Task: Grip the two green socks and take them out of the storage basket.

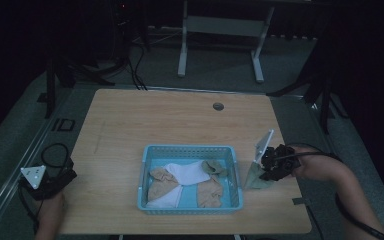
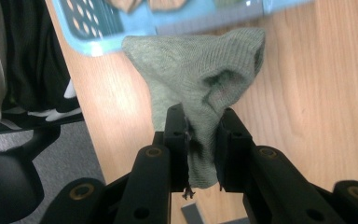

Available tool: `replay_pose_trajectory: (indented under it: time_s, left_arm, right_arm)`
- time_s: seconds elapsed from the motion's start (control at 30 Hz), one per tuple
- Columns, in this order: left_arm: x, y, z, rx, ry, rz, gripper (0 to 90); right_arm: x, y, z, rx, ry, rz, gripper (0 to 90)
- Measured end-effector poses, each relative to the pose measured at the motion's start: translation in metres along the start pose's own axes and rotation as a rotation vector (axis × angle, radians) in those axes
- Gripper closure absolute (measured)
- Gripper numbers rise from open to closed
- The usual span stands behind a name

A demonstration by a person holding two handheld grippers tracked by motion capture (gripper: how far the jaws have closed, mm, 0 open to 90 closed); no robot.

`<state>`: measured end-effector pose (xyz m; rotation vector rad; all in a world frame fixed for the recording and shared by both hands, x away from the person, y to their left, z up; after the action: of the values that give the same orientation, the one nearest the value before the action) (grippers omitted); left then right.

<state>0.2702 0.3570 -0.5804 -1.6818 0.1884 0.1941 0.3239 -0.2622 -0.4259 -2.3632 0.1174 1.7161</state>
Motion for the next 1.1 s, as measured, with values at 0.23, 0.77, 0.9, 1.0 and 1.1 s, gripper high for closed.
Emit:
replay_pose_trajectory:
  time_s: [0.23, 0.77, 0.9, 1.0, 1.1]
  left_arm:
    - [0.0, 0.0, 0.0, 0.0, -0.002, -0.001, 0.7]
    - [0.0, 0.0, 0.0, 0.001, -0.004, -0.003, 0.7]
    - [0.0, 0.0, 0.0, 0.001, -0.004, -0.003, 0.7]
    - [0.0, 0.0, 0.0, 0.001, -0.004, -0.002, 0.7]
    - [0.0, 0.0, 0.0, 0.001, -0.004, -0.003, 0.7]
  right_arm:
    - [0.019, 0.027, 0.006, 0.037, -0.039, 0.003, 76.9]
    - [0.087, 0.047, 0.027, 0.079, -0.141, 0.038, 76.8]
    - [0.101, 0.048, 0.029, 0.084, -0.157, 0.057, 76.7]
    - [0.107, 0.047, 0.029, 0.082, -0.169, 0.061, 76.7]
    - [0.112, 0.047, 0.028, 0.084, -0.167, 0.079, 76.5]
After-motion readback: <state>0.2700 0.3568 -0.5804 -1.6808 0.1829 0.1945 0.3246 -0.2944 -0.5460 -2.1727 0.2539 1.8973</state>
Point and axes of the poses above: each handheld gripper's, and its own axes: x roughly forward along the jaws, y roughly out of its underside, z roughly to its left, the point moved 3 cm from there along x, roughly forward along the jaws, and after that the axes turned 14 degrees about y, right-handed, at the moved point
